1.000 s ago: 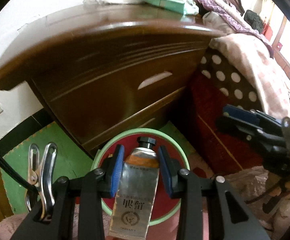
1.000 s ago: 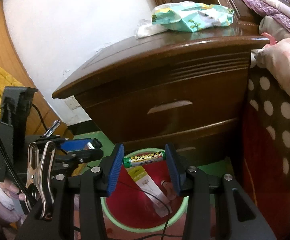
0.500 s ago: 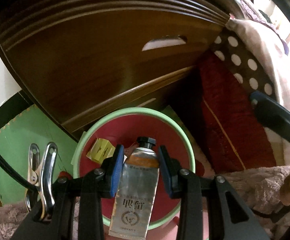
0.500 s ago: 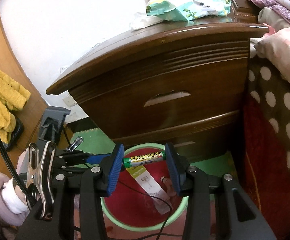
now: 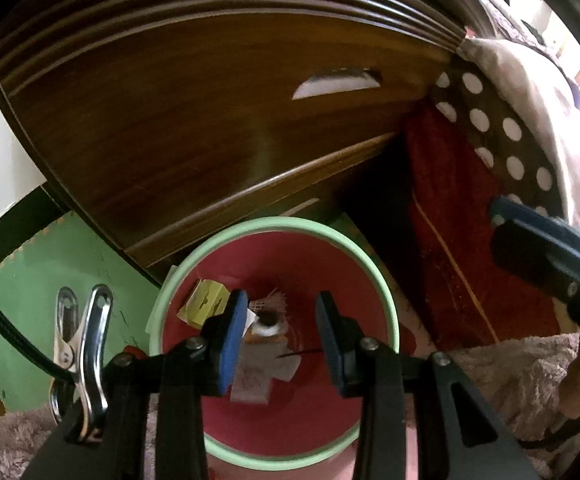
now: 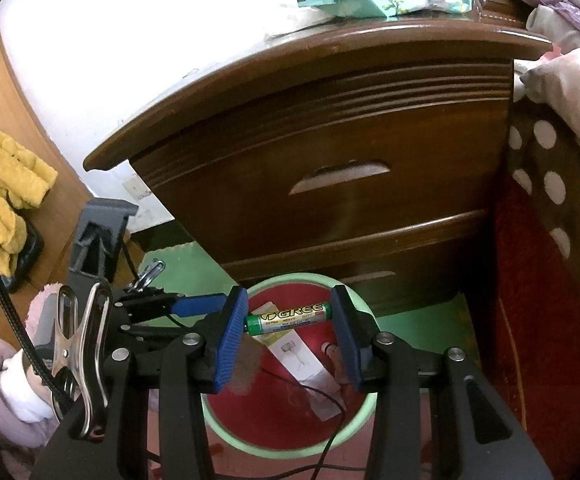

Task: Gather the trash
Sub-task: 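Open the left tool over the red bin to drop the cream tube, then open the right tool over the red bin to drop the green battery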

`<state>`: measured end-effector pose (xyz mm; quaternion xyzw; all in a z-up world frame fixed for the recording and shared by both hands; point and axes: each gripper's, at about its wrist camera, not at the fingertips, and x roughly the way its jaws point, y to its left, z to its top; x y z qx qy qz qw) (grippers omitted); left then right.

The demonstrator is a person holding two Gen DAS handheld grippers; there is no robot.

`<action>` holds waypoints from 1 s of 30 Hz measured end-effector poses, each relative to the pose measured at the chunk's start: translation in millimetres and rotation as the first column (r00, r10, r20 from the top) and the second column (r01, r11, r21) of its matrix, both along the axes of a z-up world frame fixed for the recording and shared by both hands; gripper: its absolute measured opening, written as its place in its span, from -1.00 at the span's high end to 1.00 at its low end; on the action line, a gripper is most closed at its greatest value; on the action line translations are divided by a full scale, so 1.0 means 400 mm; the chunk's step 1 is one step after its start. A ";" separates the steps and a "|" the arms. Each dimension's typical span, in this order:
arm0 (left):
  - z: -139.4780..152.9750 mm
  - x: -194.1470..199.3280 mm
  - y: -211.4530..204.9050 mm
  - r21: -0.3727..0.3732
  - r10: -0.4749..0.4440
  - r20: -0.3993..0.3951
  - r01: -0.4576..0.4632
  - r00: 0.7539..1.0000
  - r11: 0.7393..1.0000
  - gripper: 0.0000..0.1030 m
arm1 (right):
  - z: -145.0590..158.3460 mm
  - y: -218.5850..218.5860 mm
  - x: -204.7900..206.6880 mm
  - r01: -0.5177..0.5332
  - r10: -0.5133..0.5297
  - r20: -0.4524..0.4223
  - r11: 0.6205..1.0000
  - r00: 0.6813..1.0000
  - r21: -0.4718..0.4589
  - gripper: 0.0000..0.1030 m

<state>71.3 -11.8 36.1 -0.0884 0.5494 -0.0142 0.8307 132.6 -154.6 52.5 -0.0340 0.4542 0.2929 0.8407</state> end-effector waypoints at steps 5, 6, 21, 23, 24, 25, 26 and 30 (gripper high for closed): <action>-0.006 -0.001 0.008 0.004 0.021 -0.015 -0.021 1.000 1.000 0.18 | -0.011 0.006 0.001 -0.007 0.007 -0.021 1.000 1.000 0.000 0.15; -0.005 -0.002 0.009 0.011 0.022 -0.012 -0.022 1.000 1.000 0.18 | -0.014 0.007 0.001 -0.010 0.010 -0.026 1.000 1.000 0.000 0.15; 0.009 -0.015 0.014 0.049 0.025 0.008 -0.025 1.000 0.999 0.17 | -0.113 0.049 0.007 -0.046 0.037 -0.143 0.997 0.989 -0.060 0.15; 0.009 -0.015 0.019 0.048 0.029 0.008 -0.029 1.000 0.998 0.17 | -0.120 0.054 0.007 -0.050 0.039 -0.152 0.997 0.988 -0.065 0.15; 0.008 -0.015 0.020 0.047 0.031 0.009 -0.031 0.999 0.998 0.17 | -0.122 0.057 0.007 -0.049 0.038 -0.156 0.997 0.987 -0.067 0.15; 0.008 -0.015 0.021 0.048 0.033 0.009 -0.033 0.999 0.998 0.17 | -0.123 0.058 0.007 -0.049 0.037 -0.159 0.997 0.987 -0.067 0.15; 0.005 -0.014 0.022 0.050 0.034 0.008 -0.035 0.999 0.998 0.17 | -0.124 0.059 0.007 -0.047 0.036 -0.160 0.997 0.986 -0.066 0.15; 0.001 -0.012 0.023 0.051 0.037 0.005 -0.037 0.999 0.998 0.17 | -0.123 0.054 0.011 -0.035 0.025 -0.163 0.998 0.986 -0.059 0.14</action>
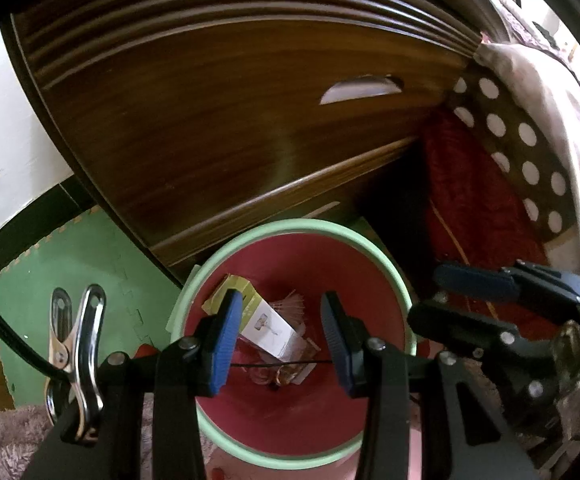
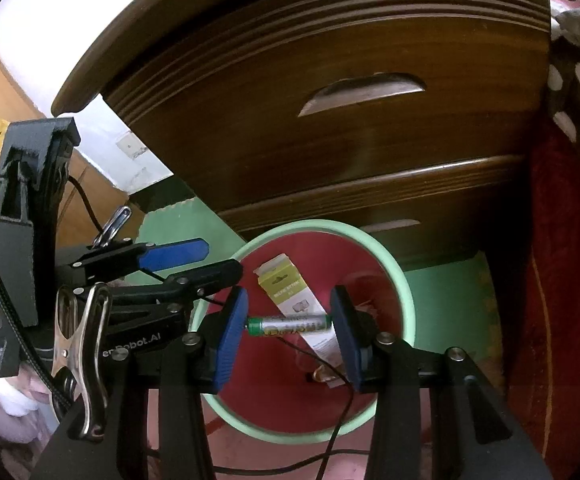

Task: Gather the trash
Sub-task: 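Open the right tool over the red bin to drop the green battery, then raise both tools from the bin toward the nightstand top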

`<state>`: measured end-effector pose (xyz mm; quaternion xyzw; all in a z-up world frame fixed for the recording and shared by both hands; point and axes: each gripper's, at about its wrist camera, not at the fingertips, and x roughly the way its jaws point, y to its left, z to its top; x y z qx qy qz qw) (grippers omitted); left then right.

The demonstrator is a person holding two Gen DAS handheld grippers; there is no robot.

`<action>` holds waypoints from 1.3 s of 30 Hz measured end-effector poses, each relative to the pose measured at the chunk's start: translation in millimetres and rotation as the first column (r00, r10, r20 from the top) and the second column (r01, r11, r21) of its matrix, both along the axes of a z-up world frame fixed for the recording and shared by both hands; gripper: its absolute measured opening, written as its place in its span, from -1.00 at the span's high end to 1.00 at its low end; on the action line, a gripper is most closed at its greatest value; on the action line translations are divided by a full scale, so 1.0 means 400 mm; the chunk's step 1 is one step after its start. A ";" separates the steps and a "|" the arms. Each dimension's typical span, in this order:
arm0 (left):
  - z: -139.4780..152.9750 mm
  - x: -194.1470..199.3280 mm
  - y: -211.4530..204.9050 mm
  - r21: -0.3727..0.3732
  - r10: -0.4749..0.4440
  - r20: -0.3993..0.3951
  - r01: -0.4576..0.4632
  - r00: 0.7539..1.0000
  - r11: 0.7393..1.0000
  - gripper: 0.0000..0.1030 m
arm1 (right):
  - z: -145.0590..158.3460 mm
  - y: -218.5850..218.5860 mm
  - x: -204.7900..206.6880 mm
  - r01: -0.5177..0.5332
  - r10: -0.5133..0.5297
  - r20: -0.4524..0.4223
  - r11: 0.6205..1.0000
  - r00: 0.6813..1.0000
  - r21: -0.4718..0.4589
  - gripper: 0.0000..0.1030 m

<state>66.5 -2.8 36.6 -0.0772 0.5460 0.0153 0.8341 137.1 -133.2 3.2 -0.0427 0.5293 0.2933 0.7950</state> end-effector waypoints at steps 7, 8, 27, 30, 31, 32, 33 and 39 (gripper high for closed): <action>-0.010 0.004 -0.006 0.006 -0.004 -0.003 0.004 1.000 1.000 0.17 | 0.003 -0.001 0.003 0.008 -0.008 0.004 1.000 1.000 0.005 0.00; -0.011 0.004 -0.005 0.006 -0.003 -0.004 0.003 1.000 1.000 0.17 | 0.004 -0.002 0.003 0.008 -0.008 0.002 1.000 1.000 0.006 0.00; -0.001 -0.007 -0.003 0.011 -0.013 0.003 0.013 1.000 1.000 0.14 | 0.021 0.007 -0.008 -0.025 0.024 0.031 0.999 0.999 0.032 -0.01; 0.005 -0.012 -0.007 0.006 -0.019 -0.002 0.019 1.000 1.000 0.10 | 0.028 0.005 -0.012 -0.027 0.026 0.041 0.999 0.999 0.042 0.00; 0.011 -0.014 -0.009 0.003 -0.020 0.001 0.020 1.000 1.000 0.09 | 0.032 0.003 -0.013 -0.027 0.025 0.046 0.999 0.999 0.045 0.00; 0.017 -0.017 -0.009 0.003 -0.019 0.005 0.019 1.000 1.000 0.06 | 0.034 0.003 -0.015 -0.026 0.024 0.049 0.999 0.999 0.046 -0.01; 0.026 -0.020 -0.011 0.004 -0.018 0.013 0.018 1.000 1.000 0.02 | 0.038 0.002 -0.017 -0.026 0.023 0.053 0.998 0.998 0.049 -0.01; 0.094 -0.045 -0.024 -0.003 -0.002 0.068 0.002 0.998 1.000 -0.14 | 0.080 -0.002 -0.041 -0.035 0.028 0.121 0.998 0.992 0.054 -0.01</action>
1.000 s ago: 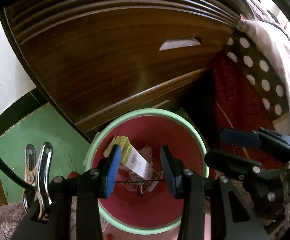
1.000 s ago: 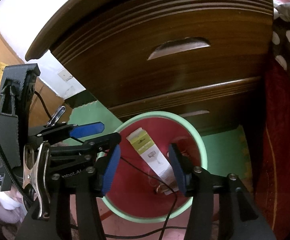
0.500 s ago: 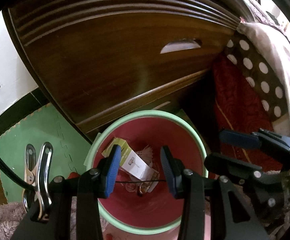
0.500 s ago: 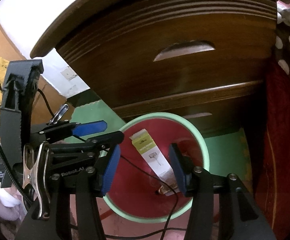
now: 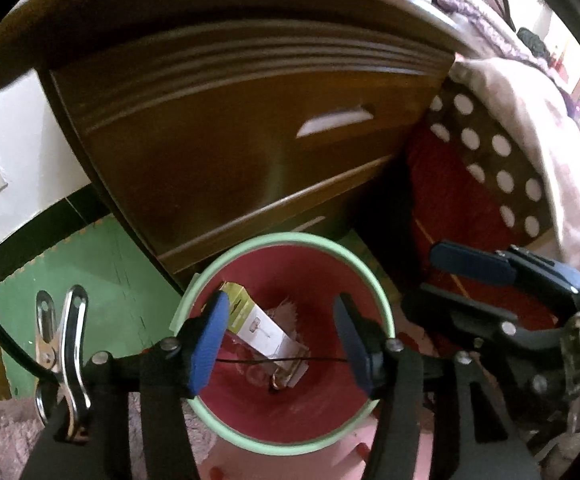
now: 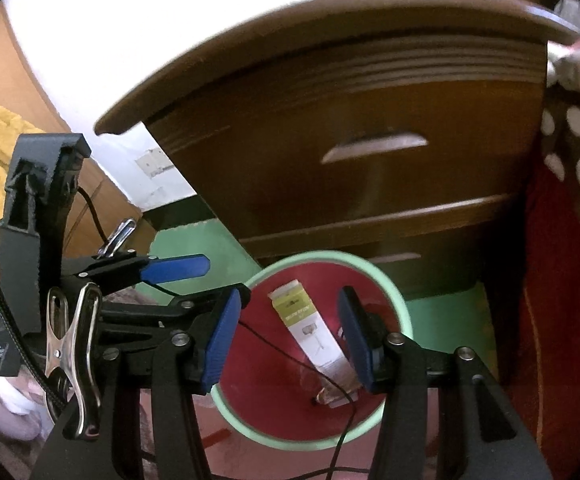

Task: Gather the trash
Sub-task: 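Raise both tools from the bin toward the nightstand top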

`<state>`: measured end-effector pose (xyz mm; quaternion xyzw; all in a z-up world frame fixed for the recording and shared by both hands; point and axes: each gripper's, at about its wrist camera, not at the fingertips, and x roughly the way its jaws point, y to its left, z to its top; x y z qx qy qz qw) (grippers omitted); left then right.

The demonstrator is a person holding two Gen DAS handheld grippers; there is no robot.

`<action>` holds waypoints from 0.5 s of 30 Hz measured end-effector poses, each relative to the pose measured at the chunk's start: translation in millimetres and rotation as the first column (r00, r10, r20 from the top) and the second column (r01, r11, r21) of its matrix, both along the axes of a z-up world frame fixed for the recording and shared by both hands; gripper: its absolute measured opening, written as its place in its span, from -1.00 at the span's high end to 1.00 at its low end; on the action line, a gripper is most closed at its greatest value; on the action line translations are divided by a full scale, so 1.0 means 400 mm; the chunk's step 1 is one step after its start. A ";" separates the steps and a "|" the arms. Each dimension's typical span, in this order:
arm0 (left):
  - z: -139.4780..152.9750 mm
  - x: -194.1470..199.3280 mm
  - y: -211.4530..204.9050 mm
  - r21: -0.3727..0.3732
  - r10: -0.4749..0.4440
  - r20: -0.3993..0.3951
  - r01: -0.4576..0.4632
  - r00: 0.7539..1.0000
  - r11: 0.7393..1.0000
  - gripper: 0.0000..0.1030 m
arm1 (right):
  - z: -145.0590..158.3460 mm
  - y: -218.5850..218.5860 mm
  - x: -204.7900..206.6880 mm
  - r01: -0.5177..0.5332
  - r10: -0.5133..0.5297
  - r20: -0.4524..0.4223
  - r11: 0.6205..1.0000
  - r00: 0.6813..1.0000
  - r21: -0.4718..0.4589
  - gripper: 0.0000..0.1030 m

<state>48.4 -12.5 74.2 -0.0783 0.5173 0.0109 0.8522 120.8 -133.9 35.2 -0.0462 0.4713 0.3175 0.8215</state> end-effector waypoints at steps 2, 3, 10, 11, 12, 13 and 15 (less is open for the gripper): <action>0.017 -0.007 -0.002 -0.023 0.005 0.006 -0.005 1.000 1.000 -0.16 | 0.015 -0.005 -0.007 0.007 -0.007 0.013 1.000 1.000 0.016 -0.01; 0.024 -0.008 -0.002 -0.036 0.006 0.006 -0.006 1.000 0.999 -0.18 | 0.021 -0.008 -0.010 0.011 -0.011 0.015 1.000 1.000 0.024 -0.01; 0.067 -0.027 -0.039 -0.062 -0.038 0.001 0.038 0.999 0.997 -0.35 | 0.085 -0.028 -0.028 0.031 -0.036 0.078 0.997 0.996 0.064 -0.01; 0.070 -0.029 -0.046 -0.059 -0.046 0.000 0.046 0.999 0.997 -0.36 | 0.093 -0.031 -0.031 0.035 -0.041 0.085 0.997 0.996 0.070 -0.01; 0.072 -0.030 -0.053 -0.056 -0.052 -0.002 0.051 0.999 0.997 -0.38 | 0.099 -0.034 -0.033 0.039 -0.046 0.091 0.997 0.995 0.074 -0.01; 0.072 -0.031 -0.059 -0.049 -0.056 -0.010 0.055 0.998 0.997 -0.40 | 0.106 -0.038 -0.035 0.044 -0.051 0.100 0.996 0.994 0.076 -0.01; 0.073 -0.030 -0.070 -0.040 -0.065 -0.021 0.064 0.998 0.997 -0.50 | 0.117 -0.045 -0.042 0.048 -0.057 0.112 0.996 0.992 0.078 -0.01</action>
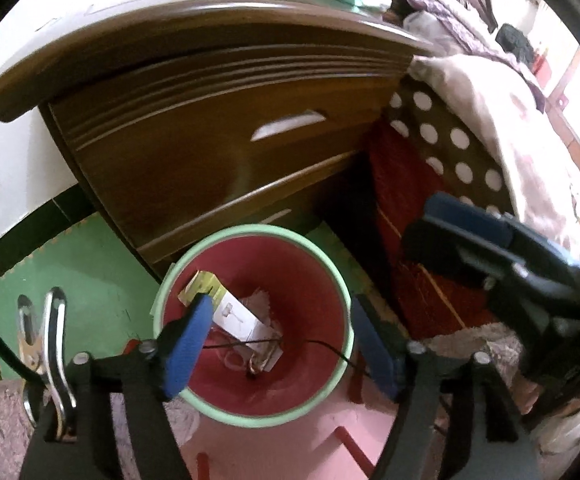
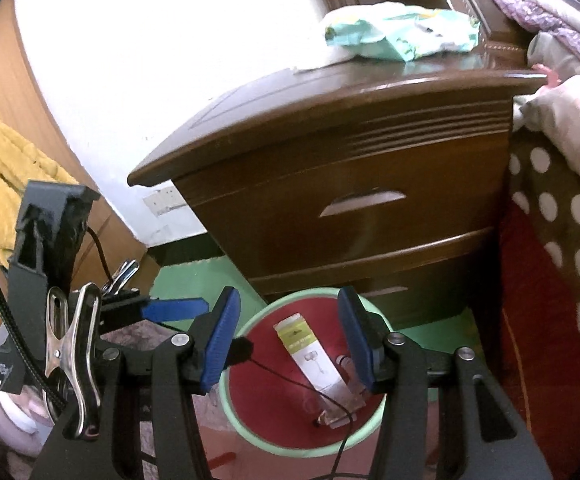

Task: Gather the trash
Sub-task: 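Raise both tools from the bin toward the nightstand top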

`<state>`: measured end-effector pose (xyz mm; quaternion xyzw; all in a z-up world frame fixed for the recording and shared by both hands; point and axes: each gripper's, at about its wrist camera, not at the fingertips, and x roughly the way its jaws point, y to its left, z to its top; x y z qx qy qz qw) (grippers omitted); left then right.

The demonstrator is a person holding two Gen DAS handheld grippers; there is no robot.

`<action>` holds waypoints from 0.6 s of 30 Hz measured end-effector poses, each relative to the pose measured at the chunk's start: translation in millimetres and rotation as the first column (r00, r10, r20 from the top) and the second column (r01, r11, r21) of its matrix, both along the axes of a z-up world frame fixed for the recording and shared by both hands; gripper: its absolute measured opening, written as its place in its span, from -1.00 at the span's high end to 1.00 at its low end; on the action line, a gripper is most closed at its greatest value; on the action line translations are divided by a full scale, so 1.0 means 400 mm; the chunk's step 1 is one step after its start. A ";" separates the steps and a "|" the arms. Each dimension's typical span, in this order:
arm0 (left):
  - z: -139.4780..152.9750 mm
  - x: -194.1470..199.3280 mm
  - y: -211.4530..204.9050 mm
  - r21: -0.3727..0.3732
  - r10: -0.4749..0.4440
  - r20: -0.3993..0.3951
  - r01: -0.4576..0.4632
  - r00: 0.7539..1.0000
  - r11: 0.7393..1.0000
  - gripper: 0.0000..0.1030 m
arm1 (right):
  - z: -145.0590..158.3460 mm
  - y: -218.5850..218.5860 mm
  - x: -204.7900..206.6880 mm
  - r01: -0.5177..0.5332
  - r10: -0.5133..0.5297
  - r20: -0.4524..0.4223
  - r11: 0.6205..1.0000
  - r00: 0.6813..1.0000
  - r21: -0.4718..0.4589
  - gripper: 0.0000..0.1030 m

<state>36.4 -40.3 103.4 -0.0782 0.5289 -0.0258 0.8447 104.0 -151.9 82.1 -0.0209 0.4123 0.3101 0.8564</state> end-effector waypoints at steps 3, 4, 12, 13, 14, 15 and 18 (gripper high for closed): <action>0.011 -0.006 -0.010 0.004 0.002 0.014 -0.002 1.000 1.000 -0.55 | 0.014 -0.013 -0.006 0.011 -0.011 0.008 1.000 1.000 0.013 -0.01; 0.015 -0.007 -0.010 0.002 0.003 0.016 -0.003 1.000 1.000 -0.56 | 0.018 -0.017 -0.006 0.016 -0.017 0.012 1.000 1.000 0.018 -0.01; 0.089 0.000 0.002 -0.041 0.010 0.075 -0.007 0.997 0.999 -0.81 | 0.070 -0.043 -0.008 0.039 -0.042 0.046 0.997 0.998 0.064 -0.01; 0.097 0.003 0.002 -0.033 0.010 0.080 -0.007 0.997 0.999 -0.81 | 0.076 -0.045 -0.008 0.041 -0.045 0.054 0.997 0.998 0.067 -0.01; 0.107 0.007 0.002 -0.024 0.010 0.084 -0.008 0.996 1.000 -0.81 | 0.082 -0.047 -0.007 0.045 -0.049 0.060 0.997 0.997 0.069 -0.01; 0.117 0.010 0.002 -0.016 0.006 0.085 -0.004 0.996 1.000 -0.82 | 0.086 -0.048 -0.007 0.050 -0.055 0.063 0.996 0.997 0.070 -0.01; 0.142 0.018 -0.005 -0.004 -0.025 0.091 0.026 0.996 1.000 -0.82 | 0.098 -0.057 -0.008 0.060 -0.066 0.068 0.994 0.995 0.089 -0.01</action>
